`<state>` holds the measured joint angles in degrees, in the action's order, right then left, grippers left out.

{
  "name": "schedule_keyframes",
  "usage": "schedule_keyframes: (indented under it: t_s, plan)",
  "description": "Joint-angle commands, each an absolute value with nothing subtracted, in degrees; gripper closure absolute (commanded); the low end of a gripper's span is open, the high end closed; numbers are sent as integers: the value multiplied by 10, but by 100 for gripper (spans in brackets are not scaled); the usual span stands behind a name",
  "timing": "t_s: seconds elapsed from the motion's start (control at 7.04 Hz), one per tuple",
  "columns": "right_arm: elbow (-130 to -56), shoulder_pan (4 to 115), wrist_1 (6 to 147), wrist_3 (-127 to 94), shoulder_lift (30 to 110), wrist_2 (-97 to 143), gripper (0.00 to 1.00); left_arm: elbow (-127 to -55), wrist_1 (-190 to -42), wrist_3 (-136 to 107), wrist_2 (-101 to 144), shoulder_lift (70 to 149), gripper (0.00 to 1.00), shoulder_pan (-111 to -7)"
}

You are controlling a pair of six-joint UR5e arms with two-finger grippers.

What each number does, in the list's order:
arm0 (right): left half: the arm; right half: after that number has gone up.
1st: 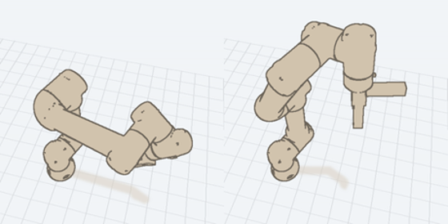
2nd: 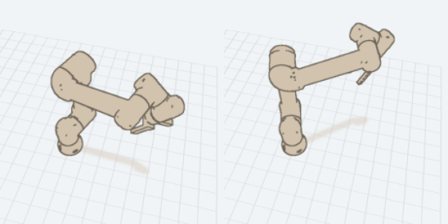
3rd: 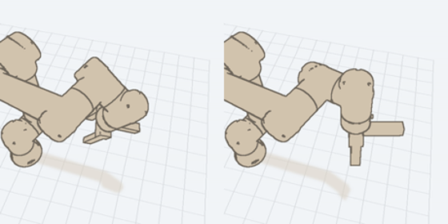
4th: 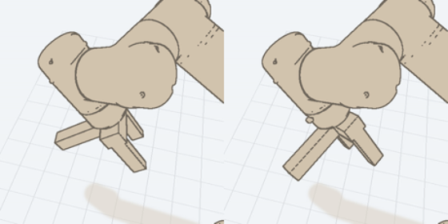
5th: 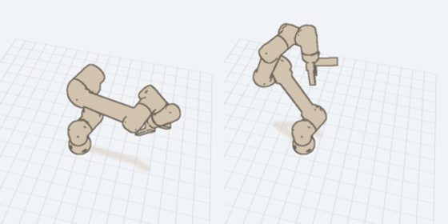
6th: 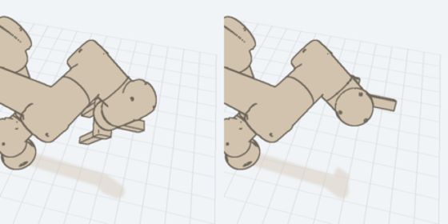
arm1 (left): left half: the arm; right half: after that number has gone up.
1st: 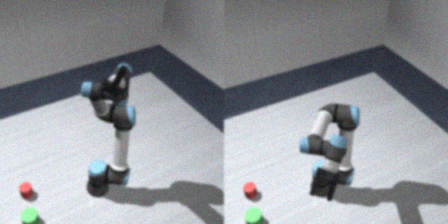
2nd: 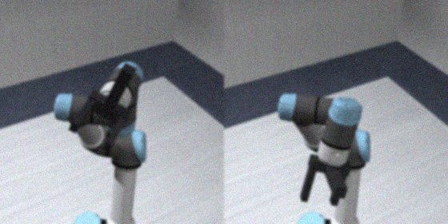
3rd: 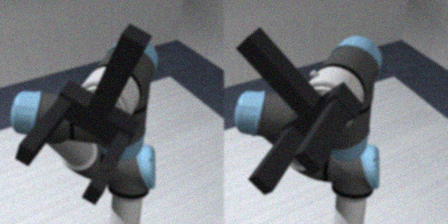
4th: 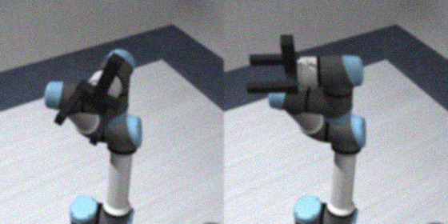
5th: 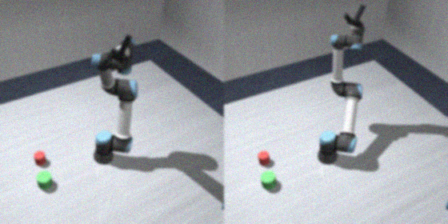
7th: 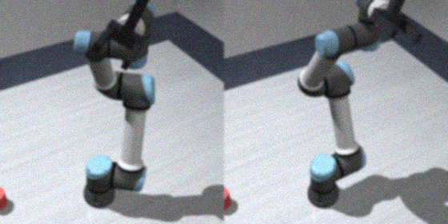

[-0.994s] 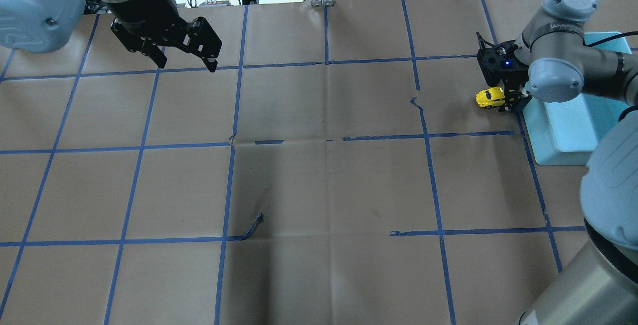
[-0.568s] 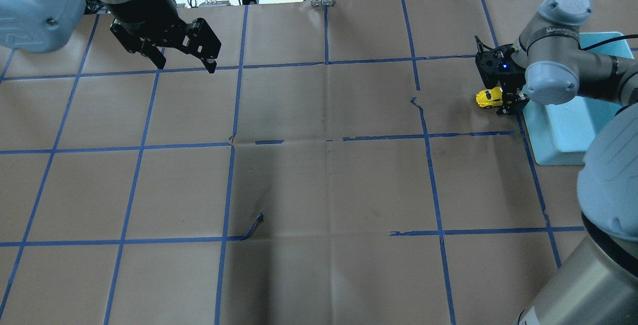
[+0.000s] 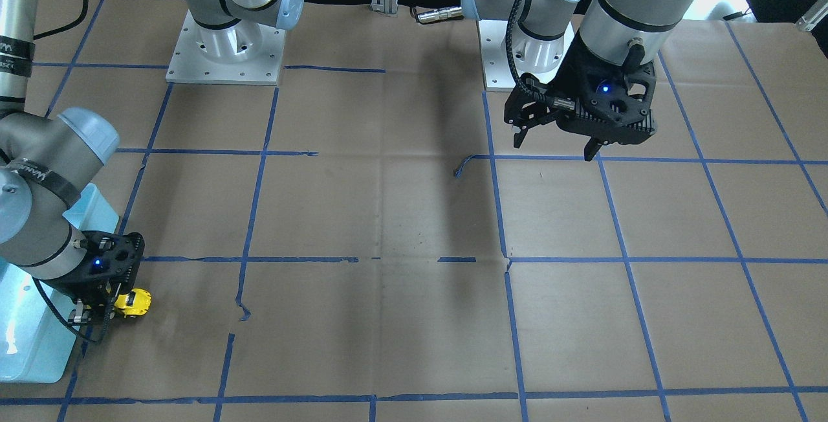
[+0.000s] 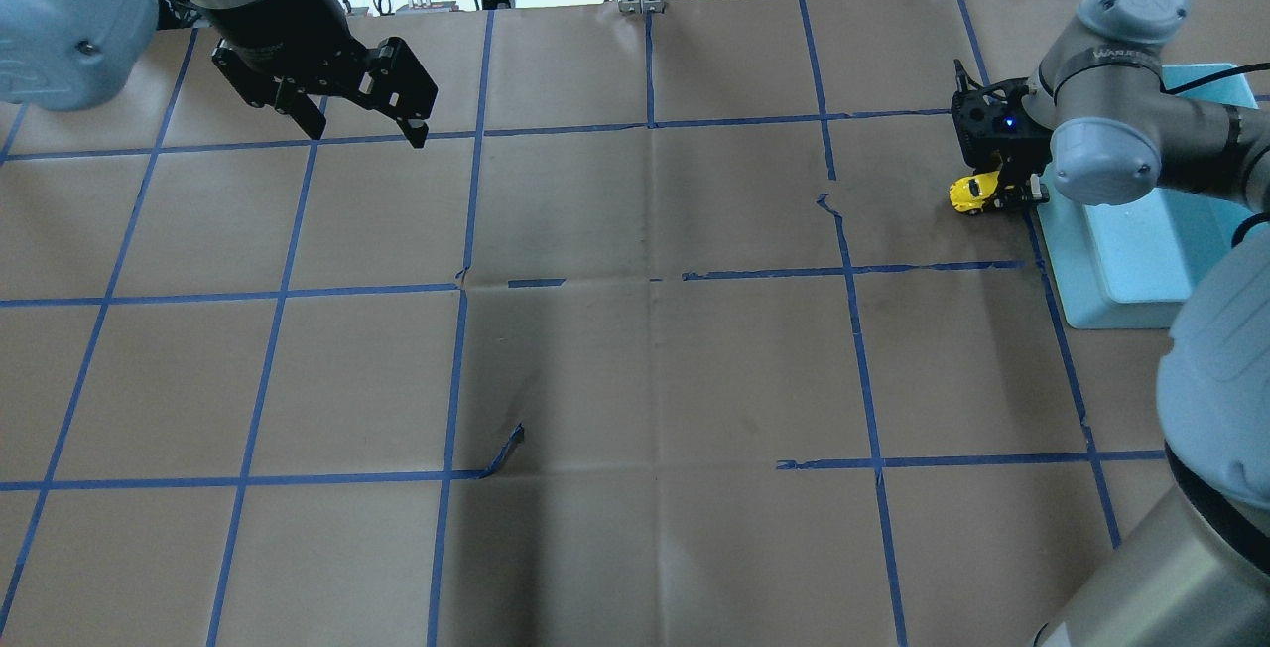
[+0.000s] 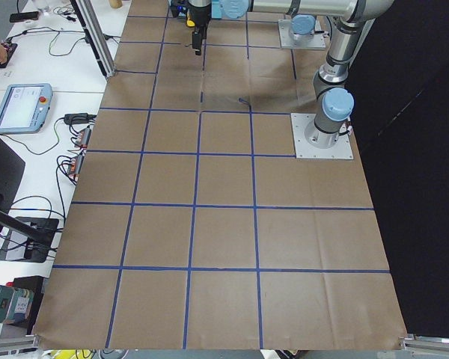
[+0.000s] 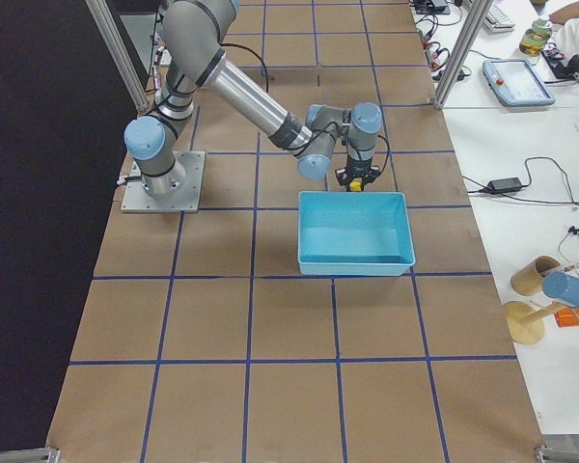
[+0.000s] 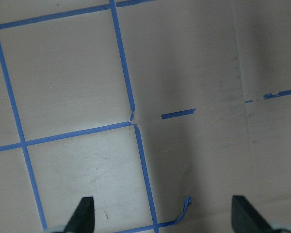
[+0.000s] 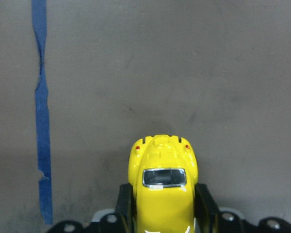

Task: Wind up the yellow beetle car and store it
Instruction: 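Lift the car and carry it over the light-blue bin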

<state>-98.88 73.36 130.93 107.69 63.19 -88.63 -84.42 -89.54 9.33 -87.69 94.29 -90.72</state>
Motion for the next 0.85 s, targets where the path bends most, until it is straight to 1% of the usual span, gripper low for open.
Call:
schedule_keyframes:
  t_s: [0.0,0.28,0.43,0.71]
  plan:
    - [-978,750,1255,1014,693,-847,93,-845,-911,94,-889,930,1,-903]
    - [-938,752,1239,1008,697,-853,93,-846,-907,95,-885,932,1,-904]
    - [-924,737,1196,1017,699,-855,93,-847,-906,94,-886,932,1,-904]
    - [-917,681,1180,1063,704,-867,93,-846,-906,92,-884,928,1,-904]
